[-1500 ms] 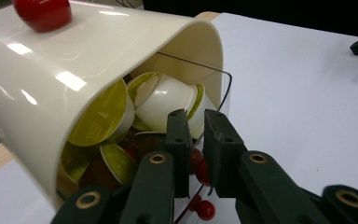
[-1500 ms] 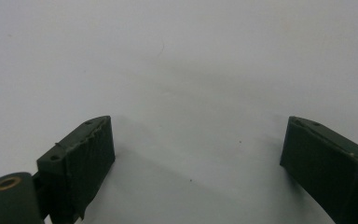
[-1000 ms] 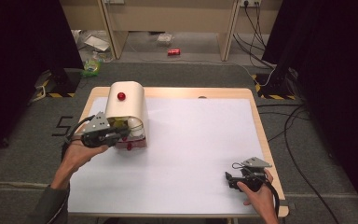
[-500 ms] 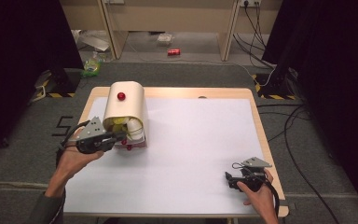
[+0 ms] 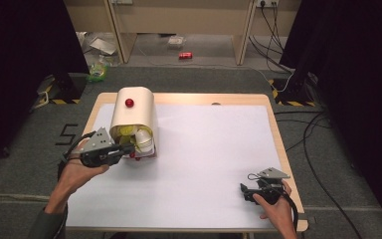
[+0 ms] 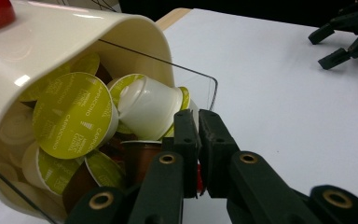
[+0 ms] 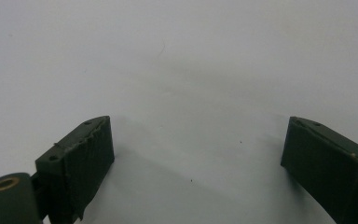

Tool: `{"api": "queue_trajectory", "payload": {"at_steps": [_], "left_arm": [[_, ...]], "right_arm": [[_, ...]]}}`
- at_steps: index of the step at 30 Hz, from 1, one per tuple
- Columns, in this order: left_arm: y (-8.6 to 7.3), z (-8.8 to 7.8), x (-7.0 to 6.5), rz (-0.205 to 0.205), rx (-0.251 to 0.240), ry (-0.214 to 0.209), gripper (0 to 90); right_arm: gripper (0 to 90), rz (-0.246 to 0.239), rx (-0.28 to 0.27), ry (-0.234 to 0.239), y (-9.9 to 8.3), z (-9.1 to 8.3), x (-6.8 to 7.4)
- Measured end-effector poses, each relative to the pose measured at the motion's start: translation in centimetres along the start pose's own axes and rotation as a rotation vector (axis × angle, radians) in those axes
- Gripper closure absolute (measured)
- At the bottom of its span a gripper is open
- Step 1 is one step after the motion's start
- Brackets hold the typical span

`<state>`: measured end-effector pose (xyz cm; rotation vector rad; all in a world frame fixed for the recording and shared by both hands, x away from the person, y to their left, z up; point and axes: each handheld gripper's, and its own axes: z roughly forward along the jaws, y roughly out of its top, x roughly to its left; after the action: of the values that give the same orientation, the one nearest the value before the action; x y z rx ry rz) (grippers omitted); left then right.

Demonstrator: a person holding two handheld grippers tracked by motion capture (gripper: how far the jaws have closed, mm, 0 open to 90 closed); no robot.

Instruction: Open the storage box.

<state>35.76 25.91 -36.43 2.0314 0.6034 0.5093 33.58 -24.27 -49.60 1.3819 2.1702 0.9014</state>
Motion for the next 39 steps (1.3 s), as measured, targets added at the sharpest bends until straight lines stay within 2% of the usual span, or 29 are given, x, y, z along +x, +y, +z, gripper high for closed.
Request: {"api": "queue_trajectory", "payload": {"at_steps": [19,39], "left_arm": [[-0.8,-0.8,-1.5,-0.013,-0.005,-0.002,84.7],[-1.3,-1.4,-2.0,-0.013,0.004,-0.009,83.0]], "right_arm": [[9.2,-0.002,-0.001,0.000,0.0,0.0,0.0],[9.1,0.000,0.001,0.000,0.0,0.0,0.0]]}}
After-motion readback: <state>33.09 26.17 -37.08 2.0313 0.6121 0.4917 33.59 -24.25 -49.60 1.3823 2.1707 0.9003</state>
